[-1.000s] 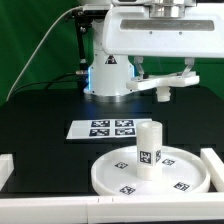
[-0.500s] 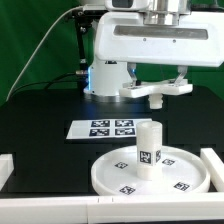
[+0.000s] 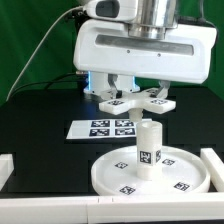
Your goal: Assemble round table
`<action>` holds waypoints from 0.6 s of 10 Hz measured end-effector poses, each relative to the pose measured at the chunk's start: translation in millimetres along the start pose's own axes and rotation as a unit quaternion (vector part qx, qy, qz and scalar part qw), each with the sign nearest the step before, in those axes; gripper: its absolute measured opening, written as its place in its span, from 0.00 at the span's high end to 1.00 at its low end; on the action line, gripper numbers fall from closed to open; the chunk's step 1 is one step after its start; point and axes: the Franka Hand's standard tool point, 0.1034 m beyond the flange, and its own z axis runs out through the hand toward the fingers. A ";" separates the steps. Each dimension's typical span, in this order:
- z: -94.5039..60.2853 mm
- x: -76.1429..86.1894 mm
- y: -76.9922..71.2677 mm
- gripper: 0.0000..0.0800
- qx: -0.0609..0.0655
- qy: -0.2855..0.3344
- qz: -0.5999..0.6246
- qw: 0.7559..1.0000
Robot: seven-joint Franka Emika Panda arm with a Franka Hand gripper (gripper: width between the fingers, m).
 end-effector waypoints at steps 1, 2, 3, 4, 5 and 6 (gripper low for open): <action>-1.9 1.3 -4.5 0.44 0.001 0.002 0.004 1.000; -2.5 0.7 -10.4 0.44 0.001 0.002 0.008 1.000; -1.0 -3.1 -16.2 0.44 0.002 0.000 0.003 1.000; 0.1 -4.6 -18.6 0.44 0.002 -0.001 0.001 1.000; 1.1 -4.9 -20.2 0.44 0.002 0.000 0.000 1.000; 3.3 -6.0 -22.9 0.44 0.002 0.001 -0.002 1.000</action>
Offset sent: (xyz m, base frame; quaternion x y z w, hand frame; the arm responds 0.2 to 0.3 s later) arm -0.0163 0.0114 -0.0027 0.0138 -0.0015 0.0178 0.9997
